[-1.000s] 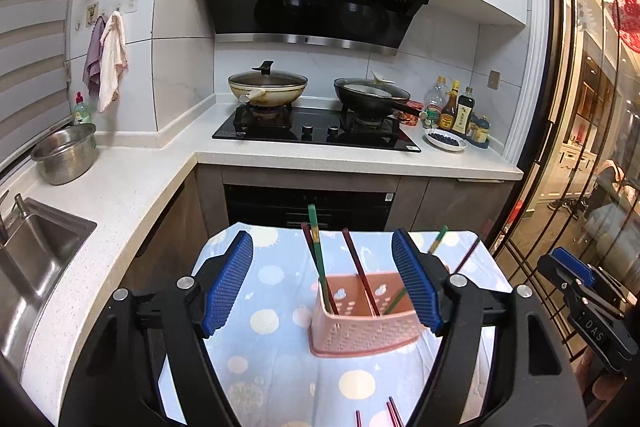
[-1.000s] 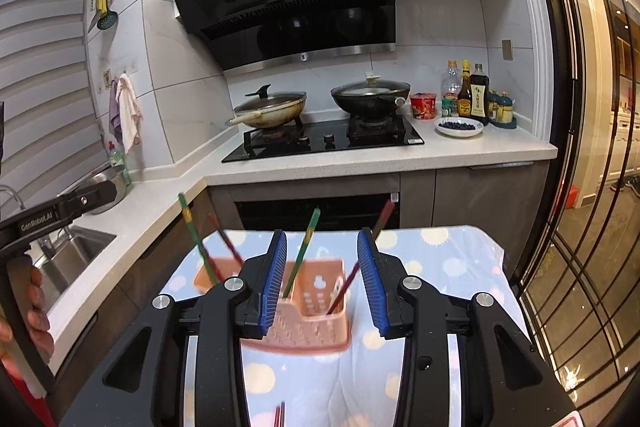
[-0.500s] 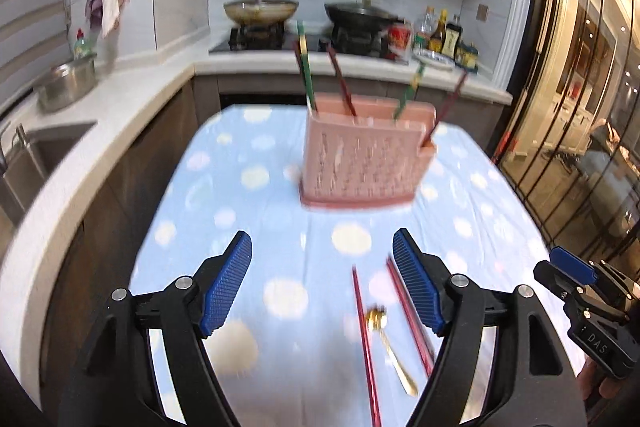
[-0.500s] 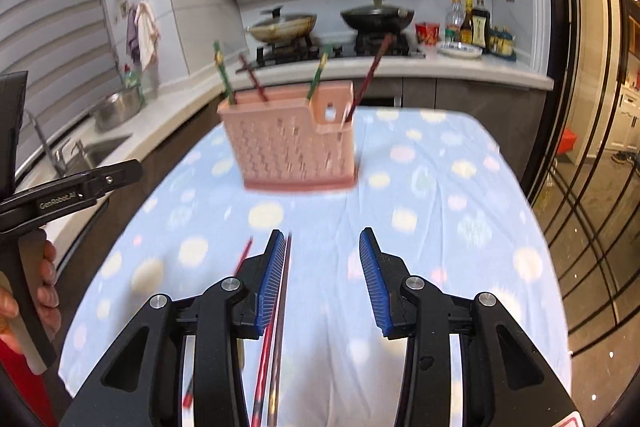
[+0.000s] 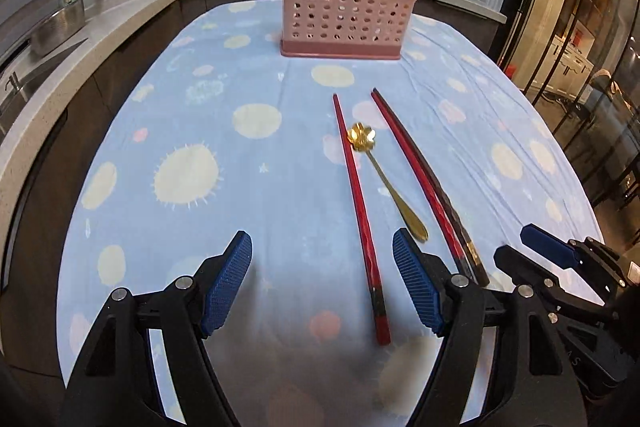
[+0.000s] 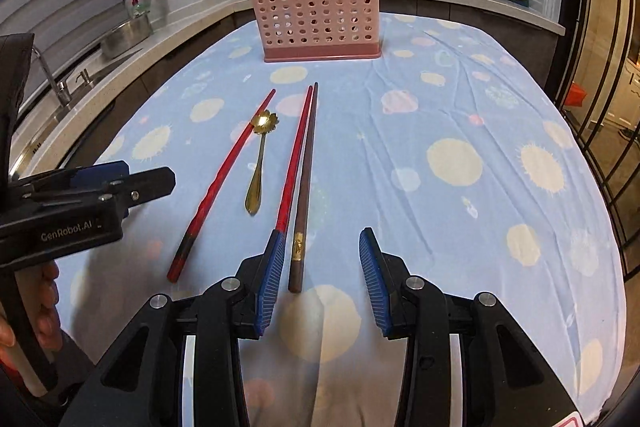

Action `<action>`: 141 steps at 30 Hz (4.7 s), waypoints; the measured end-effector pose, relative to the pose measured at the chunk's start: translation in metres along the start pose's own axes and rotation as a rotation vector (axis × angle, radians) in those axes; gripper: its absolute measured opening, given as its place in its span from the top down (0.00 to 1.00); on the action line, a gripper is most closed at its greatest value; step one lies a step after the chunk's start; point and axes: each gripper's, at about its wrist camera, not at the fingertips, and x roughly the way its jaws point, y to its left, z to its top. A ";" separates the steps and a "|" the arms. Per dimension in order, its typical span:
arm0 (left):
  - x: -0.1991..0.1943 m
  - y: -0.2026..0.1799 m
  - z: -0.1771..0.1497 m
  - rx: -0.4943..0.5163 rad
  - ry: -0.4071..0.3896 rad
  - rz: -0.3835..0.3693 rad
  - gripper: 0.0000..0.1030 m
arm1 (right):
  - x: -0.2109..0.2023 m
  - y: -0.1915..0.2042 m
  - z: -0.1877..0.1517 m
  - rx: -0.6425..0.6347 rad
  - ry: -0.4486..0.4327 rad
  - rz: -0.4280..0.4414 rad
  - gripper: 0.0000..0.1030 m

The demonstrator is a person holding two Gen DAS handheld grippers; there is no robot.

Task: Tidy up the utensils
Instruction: 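Grasp a red chopstick with the left tool while the right tool grasps a dark brown chopstick, then lift both held chopsticks up over the pink holder with both tools, then lower both chopsticks into the pink holder and open both tools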

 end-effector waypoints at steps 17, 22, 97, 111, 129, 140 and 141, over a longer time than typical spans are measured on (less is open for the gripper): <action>0.018 -0.016 -0.026 0.031 0.065 -0.036 0.43 | 0.018 0.004 -0.008 -0.010 0.042 0.017 0.83; 0.020 -0.017 -0.027 0.044 0.054 -0.026 0.44 | 0.023 0.006 -0.006 -0.012 0.045 0.018 0.83; -0.115 0.020 0.202 0.010 -0.439 -0.081 0.93 | -0.108 -0.049 0.225 0.078 -0.499 0.063 0.94; -0.130 0.019 0.313 0.041 -0.553 -0.062 0.93 | -0.085 -0.029 0.333 0.047 -0.547 0.050 0.94; -0.069 0.022 0.358 0.028 -0.477 -0.055 0.93 | -0.016 -0.022 0.363 0.045 -0.462 0.054 0.93; -0.036 0.030 0.355 -0.003 -0.410 -0.047 0.93 | 0.007 -0.027 0.358 0.046 -0.416 0.034 0.93; -0.035 0.031 0.355 -0.005 -0.407 -0.048 0.93 | 0.008 -0.027 0.357 0.045 -0.415 0.031 0.93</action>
